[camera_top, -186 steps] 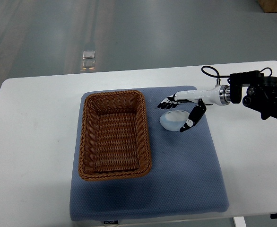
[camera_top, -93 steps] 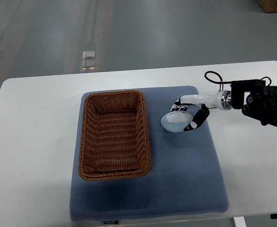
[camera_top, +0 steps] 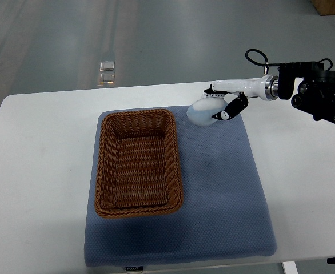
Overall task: Place blue toy in brown basket
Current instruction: 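Carry the toy over the wicker basket and release it inside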
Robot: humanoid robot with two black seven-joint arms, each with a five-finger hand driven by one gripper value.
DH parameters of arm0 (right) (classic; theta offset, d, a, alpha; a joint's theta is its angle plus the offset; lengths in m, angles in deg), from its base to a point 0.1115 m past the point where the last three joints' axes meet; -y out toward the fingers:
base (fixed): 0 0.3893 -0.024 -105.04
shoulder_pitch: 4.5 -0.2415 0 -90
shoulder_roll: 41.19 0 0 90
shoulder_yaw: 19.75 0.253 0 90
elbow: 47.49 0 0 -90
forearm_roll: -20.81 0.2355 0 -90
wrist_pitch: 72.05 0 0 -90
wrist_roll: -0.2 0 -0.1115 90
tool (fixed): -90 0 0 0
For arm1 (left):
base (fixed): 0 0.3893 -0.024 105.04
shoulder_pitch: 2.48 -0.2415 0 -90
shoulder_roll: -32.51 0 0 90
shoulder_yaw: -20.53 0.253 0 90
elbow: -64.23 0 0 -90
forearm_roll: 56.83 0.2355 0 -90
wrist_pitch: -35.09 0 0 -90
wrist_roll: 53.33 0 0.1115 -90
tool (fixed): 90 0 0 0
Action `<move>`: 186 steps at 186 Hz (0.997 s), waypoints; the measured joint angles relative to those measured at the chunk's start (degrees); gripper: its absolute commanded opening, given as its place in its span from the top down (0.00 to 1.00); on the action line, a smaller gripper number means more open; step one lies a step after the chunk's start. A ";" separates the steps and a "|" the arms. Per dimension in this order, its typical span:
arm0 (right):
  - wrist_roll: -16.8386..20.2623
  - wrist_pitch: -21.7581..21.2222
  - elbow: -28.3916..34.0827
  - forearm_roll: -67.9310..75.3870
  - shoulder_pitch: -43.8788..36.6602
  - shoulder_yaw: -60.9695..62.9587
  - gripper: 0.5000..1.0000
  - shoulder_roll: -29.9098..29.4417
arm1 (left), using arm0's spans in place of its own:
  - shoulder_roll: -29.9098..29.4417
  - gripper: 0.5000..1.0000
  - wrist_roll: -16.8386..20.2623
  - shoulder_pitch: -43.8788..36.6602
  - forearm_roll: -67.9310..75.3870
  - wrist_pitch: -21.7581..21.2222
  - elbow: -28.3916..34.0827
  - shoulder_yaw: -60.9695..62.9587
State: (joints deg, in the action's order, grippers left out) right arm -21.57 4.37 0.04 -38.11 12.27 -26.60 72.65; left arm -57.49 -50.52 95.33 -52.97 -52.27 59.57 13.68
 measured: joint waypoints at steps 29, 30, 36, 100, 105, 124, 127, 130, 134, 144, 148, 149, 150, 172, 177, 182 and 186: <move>-0.03 -0.21 -0.05 0.03 -4.42 -0.01 1.00 -4.34 | 0.00 0.00 0.00 0.01 0.00 0.00 0.01 0.06; -0.03 -0.21 -0.07 0.03 -4.51 -0.02 1.00 -4.55 | 0.00 0.00 0.00 0.02 0.00 0.00 0.01 0.06; -0.04 -0.26 -0.14 0.03 -5.07 -0.10 1.00 -5.81 | 0.00 0.00 0.00 0.02 -0.01 0.00 0.02 0.06; -0.04 -0.99 -4.41 -0.93 -6.29 -5.58 1.00 -19.06 | 0.00 0.00 0.00 0.02 -0.10 -0.06 0.01 -0.09; -0.04 -1.00 -5.06 -0.96 -6.15 -5.81 1.00 -19.67 | 0.00 0.00 0.00 0.02 -0.10 -0.06 0.01 -0.09; -0.14 -0.60 -6.55 -1.01 -5.73 -6.03 0.57 -21.13 | 0.00 0.00 0.00 0.01 -0.10 -0.06 0.00 -0.10; -0.17 -0.49 -6.68 -1.01 -5.64 -6.04 0.54 -21.30 | 0.00 0.00 0.00 0.01 -0.10 -0.06 0.00 -0.11; -0.19 -0.38 -6.80 -1.01 -5.53 -6.05 0.50 -21.45 | 0.00 0.00 0.00 0.01 -0.10 -0.06 0.00 -0.12; -0.24 -0.18 -6.93 -1.01 -5.36 -6.06 0.50 -21.63 | 0.00 0.00 0.00 0.01 -0.10 -0.06 0.00 -0.13; -0.32 0.58 -7.14 -1.01 -5.01 -6.08 0.43 -21.92 | 0.00 0.00 0.00 0.01 -0.10 -0.06 0.00 -0.16; -0.34 0.98 -7.19 -0.95 -4.93 -6.08 0.38 -21.99 | 0.00 0.00 0.00 0.01 -0.10 -0.06 0.00 -0.16; -0.34 1.08 -7.20 -0.93 -4.91 -6.08 0.38 -22.00 | 0.00 0.00 0.00 0.01 -0.09 -0.05 0.00 -0.16; -0.34 1.19 -7.21 -0.91 -4.88 -6.08 0.36 -22.02 | 0.00 0.00 0.00 0.01 -0.10 -0.05 0.00 -0.16; -0.27 3.24 -7.27 -0.36 -4.29 -6.08 0.22 -22.37 | 0.00 0.00 0.00 0.01 -0.09 -0.03 0.00 -0.21; -0.18 3.51 -7.27 -0.29 -4.17 -6.07 0.21 -22.43 | 0.00 0.00 0.00 0.01 -0.10 -0.03 -0.01 -0.23; -0.08 3.73 -7.27 -0.24 -4.05 -6.04 0.21 -22.46 | 0.00 0.00 0.00 0.01 -0.09 -0.03 -0.01 -0.24; -0.02 3.88 -7.27 -0.21 -3.96 -5.98 0.21 -22.47 | 0.00 0.00 0.00 0.01 -0.10 -0.03 0.00 -0.24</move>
State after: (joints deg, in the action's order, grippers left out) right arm -21.59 8.24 -7.24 -38.32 8.30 -32.58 50.18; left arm -57.49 -50.52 95.34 -53.06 -52.31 59.56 13.43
